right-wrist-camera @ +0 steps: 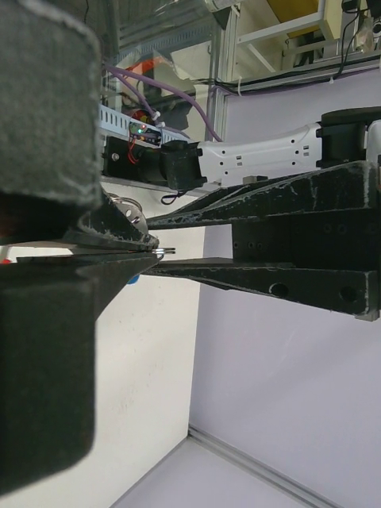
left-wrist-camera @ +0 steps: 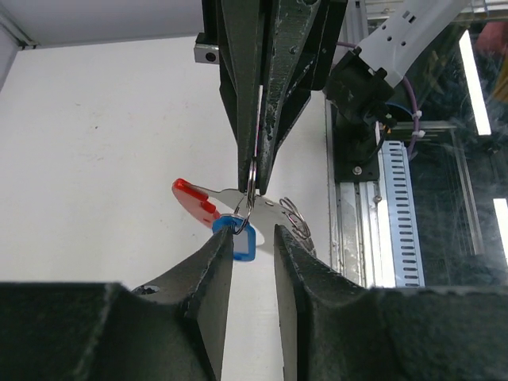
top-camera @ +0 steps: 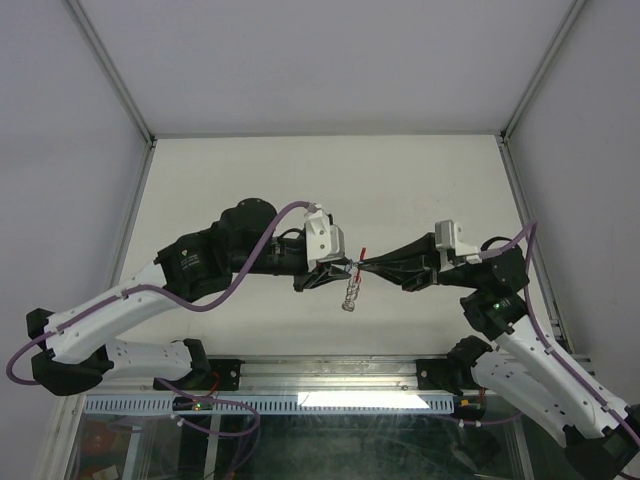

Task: Put the keys on the keyring

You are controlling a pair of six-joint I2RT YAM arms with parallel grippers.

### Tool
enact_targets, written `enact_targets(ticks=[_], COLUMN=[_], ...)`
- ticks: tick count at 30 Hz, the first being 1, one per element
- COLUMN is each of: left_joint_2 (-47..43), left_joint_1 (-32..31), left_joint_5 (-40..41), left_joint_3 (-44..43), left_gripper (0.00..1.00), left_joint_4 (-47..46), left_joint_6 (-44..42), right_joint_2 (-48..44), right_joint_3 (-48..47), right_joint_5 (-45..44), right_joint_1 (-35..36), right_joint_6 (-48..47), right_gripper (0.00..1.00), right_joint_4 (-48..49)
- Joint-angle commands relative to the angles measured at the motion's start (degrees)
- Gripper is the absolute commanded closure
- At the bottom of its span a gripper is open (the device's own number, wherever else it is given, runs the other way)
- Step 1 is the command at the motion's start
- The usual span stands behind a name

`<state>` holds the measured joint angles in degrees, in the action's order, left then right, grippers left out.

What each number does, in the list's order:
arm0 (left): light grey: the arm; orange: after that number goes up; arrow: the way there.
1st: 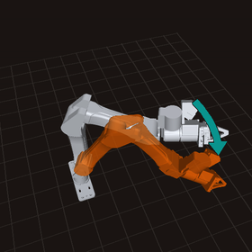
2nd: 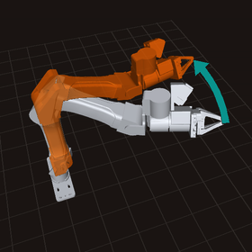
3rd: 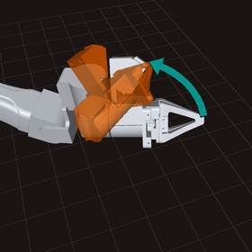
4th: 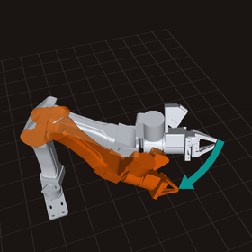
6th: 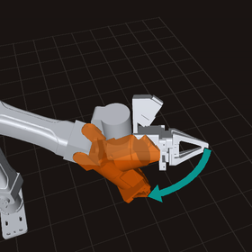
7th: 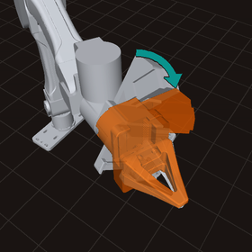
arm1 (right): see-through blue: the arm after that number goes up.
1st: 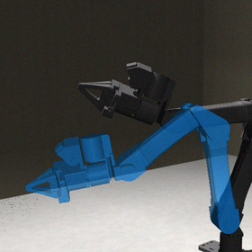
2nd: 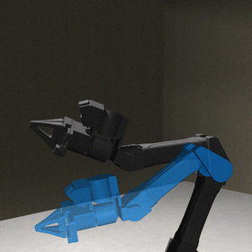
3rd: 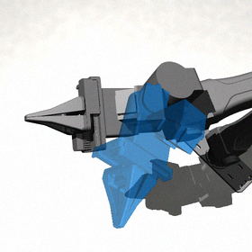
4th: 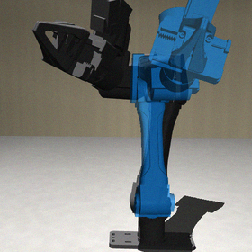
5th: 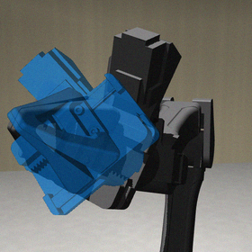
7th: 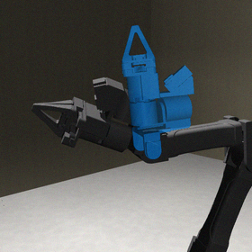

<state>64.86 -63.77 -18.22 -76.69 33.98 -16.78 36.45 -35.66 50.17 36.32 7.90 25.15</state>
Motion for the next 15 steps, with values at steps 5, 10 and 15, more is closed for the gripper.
enact_targets(ticks=[5, 10, 15], left_joint_2=[-3.96, -2.17, -0.7], left_joint_1=[-0.39, -0.39, -0.38], left_joint_5=[0.35, -2.47, -3.53], left_joint_3=[0.05, -0.22, -0.22], left_gripper=[0.71, 0.62, 0.61], left_joint_4=[-6.95, -6.97, -7.06], left_joint_6=[2.69, 2.73, 2.41], right_joint_2=[-1.11, -0.85, -0.85], right_joint_3=[-1.08, -1.35, -1.52], right_joint_5=[0.91, 1.23, 1.28], right_joint_1=[0.25, 0.25, 0.25], right_joint_6=[-2.18, -2.27, -2.29], right_gripper=[1.0, 1.0, 1.0], right_joint_4=[1.87, 1.89, 1.88])
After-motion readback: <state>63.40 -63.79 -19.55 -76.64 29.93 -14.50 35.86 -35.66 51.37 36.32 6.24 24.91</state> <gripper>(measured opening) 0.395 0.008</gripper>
